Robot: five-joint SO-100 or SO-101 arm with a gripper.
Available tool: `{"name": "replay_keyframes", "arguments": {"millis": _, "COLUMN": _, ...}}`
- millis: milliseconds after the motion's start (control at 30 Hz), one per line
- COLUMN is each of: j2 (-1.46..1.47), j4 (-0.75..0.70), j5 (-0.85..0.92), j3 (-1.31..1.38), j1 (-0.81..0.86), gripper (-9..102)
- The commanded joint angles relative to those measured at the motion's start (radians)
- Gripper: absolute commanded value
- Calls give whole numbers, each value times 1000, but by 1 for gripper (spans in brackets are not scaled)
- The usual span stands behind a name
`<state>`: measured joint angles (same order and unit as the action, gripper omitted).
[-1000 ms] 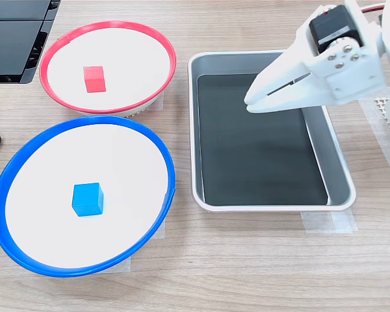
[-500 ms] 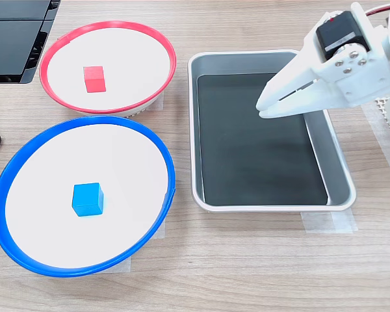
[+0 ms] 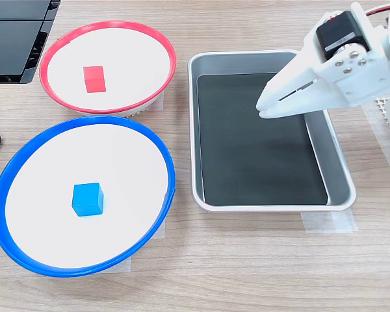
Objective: Move two blocks tray to matching dishes
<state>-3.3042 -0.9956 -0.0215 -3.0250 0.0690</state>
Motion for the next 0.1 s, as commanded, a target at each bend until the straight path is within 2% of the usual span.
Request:
{"name": "replay_keyframes", "arguments": {"millis": 0, "j2": -23, "j4": -2, "j5": 6, "j3": 2, "j1": -6, "gripper": 0}}
{"name": "replay_keyframes", "arguments": {"millis": 67, "j2": -23, "j4": -2, "j5": 6, "j3": 2, "j1": -6, "gripper": 0}}
